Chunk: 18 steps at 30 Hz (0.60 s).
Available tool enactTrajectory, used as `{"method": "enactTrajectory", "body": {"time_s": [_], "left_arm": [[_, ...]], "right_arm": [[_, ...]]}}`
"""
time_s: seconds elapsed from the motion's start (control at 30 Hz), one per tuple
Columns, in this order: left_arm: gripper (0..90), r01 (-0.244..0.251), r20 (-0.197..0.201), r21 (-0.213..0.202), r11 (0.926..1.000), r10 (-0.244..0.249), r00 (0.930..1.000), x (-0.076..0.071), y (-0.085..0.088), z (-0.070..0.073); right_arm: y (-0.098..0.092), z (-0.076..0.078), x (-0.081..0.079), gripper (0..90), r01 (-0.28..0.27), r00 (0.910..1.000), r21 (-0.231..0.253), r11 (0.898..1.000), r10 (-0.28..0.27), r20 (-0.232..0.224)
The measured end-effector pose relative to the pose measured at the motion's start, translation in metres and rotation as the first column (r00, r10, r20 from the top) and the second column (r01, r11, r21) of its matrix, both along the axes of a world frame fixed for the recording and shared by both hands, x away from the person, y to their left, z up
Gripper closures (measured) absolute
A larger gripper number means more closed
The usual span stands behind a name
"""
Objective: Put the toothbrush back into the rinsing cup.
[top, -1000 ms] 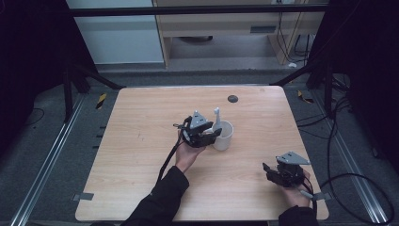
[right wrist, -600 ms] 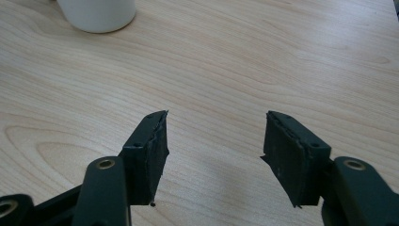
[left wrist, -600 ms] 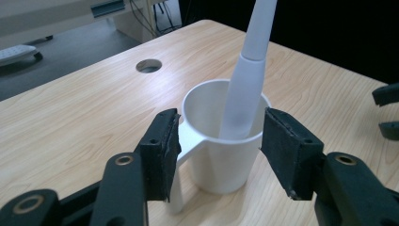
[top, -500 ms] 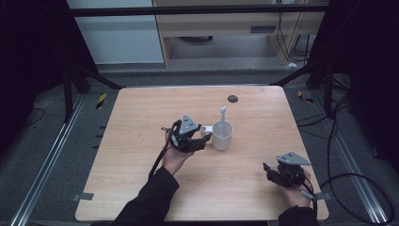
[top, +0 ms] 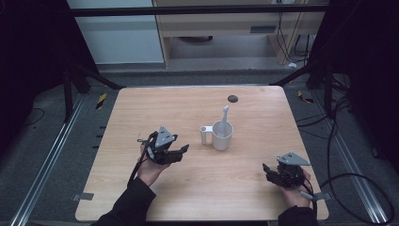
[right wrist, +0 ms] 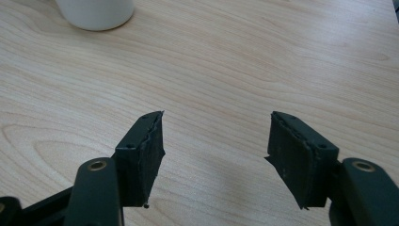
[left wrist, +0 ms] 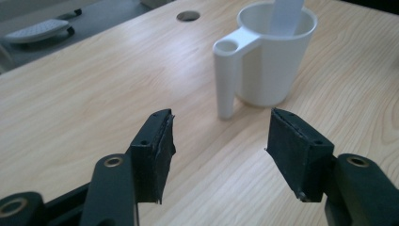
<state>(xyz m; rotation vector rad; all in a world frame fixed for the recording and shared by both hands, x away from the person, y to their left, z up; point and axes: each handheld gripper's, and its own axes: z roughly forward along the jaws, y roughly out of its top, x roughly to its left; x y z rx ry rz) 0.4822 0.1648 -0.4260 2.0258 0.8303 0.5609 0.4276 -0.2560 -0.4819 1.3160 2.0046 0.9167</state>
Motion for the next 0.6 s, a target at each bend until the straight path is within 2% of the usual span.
{"method": "enactTrajectory", "body": {"time_s": [0.17,0.3,0.6], "left_arm": [[38.3,-0.054,-0.018,-0.006,0.9985,0.054,0.9984,-0.007,0.025,-0.008],[37.2,-0.102,-0.028,0.0,0.9948,0.102,0.9944,-0.011,0.041,-0.013],[30.7,-0.203,-0.045,0.019,0.979,0.203,0.9781,-0.017,0.071,-0.023]], "right_arm": [[0.0,-0.001,0.0,34.7,0.005,1.0,0.004,1.0,-0.005,-0.004],[0.0,-0.001,0.0,33.7,0.009,1.0,0.007,1.0,-0.009,-0.005],[-0.001,-0.001,0.0,30.9,0.01,0.9999,0.005,1.0,-0.01,-0.006]]}}
